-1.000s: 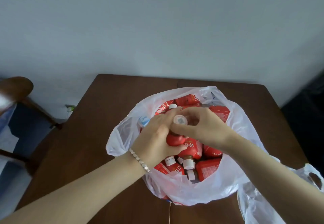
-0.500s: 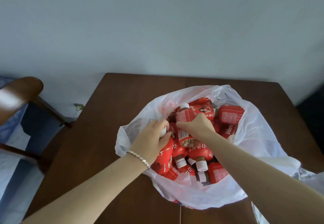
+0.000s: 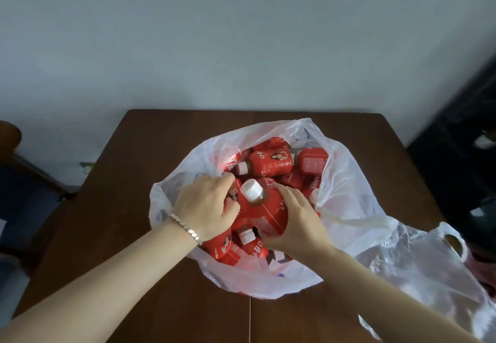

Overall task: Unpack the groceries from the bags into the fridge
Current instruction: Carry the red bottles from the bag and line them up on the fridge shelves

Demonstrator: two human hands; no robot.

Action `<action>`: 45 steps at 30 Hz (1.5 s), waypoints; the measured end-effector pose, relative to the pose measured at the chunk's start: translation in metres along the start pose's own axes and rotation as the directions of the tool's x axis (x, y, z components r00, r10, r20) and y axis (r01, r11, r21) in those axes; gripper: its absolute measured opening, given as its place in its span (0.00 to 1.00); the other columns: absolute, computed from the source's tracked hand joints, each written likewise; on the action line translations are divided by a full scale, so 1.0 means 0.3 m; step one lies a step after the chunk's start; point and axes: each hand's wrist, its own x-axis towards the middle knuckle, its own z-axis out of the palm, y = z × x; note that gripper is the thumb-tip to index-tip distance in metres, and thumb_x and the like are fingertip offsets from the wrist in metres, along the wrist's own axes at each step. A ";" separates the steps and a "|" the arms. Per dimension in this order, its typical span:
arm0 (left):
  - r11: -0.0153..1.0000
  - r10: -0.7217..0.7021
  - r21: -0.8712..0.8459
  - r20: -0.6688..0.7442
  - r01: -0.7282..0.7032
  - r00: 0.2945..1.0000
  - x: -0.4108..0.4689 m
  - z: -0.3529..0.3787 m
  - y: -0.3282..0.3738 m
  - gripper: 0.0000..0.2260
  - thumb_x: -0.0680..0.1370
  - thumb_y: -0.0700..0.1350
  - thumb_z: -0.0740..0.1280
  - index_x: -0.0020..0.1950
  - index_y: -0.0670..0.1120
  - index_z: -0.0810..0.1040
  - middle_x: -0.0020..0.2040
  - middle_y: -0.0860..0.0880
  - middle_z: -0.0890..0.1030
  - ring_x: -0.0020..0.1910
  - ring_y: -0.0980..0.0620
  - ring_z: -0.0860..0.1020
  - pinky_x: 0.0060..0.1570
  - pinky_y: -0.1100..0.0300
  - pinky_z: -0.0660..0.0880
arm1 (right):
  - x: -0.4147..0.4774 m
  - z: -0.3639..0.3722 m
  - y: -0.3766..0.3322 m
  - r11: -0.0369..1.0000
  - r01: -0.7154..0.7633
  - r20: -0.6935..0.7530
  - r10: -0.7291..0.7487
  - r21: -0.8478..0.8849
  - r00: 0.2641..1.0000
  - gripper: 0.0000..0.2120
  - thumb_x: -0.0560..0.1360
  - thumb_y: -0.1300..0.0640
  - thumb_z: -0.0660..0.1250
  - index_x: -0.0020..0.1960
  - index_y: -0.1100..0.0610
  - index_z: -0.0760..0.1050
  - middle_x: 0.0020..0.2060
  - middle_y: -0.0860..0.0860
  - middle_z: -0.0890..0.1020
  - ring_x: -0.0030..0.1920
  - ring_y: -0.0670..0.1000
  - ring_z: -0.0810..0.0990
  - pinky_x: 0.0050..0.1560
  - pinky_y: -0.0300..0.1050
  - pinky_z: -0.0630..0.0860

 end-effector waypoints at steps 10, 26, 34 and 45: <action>0.976 0.110 -0.167 -0.195 -0.143 0.975 -0.033 0.032 0.005 0.28 0.76 0.66 0.50 0.38 0.46 0.79 0.27 0.53 0.79 0.23 0.56 0.76 0.25 0.76 0.63 | 0.000 0.021 -0.016 0.938 0.346 -0.005 -0.346 -0.012 0.938 0.44 0.62 0.38 0.72 0.71 0.55 0.63 0.61 0.52 0.75 0.60 0.51 0.75 0.59 0.44 0.73; 0.993 0.062 -0.100 -0.075 -0.069 0.995 -0.076 0.086 0.038 0.19 0.69 0.61 0.61 0.32 0.47 0.75 0.24 0.53 0.76 0.22 0.56 0.73 0.24 0.73 0.61 | 0.093 0.072 0.107 0.520 -0.701 0.316 0.644 0.488 0.697 0.27 0.73 0.50 0.70 0.65 0.62 0.65 0.58 0.58 0.76 0.55 0.57 0.78 0.46 0.48 0.80; 0.998 -0.012 -0.061 -0.067 0.008 0.998 -0.081 0.075 0.057 0.19 0.70 0.63 0.59 0.32 0.48 0.73 0.24 0.54 0.75 0.21 0.56 0.73 0.19 0.69 0.65 | 0.084 -0.062 0.015 0.963 -0.265 -0.132 0.269 0.041 0.954 0.07 0.74 0.47 0.62 0.50 0.48 0.72 0.44 0.48 0.77 0.45 0.51 0.76 0.44 0.47 0.75; 0.999 -0.034 0.039 0.079 0.031 0.996 -0.002 -0.141 0.214 0.17 0.76 0.62 0.57 0.46 0.49 0.72 0.43 0.50 0.81 0.45 0.51 0.79 0.37 0.64 0.65 | -0.078 -0.394 -0.217 0.886 -0.017 -0.103 -0.035 -0.463 0.994 0.11 0.69 0.44 0.65 0.43 0.51 0.73 0.34 0.45 0.70 0.38 0.48 0.70 0.37 0.40 0.66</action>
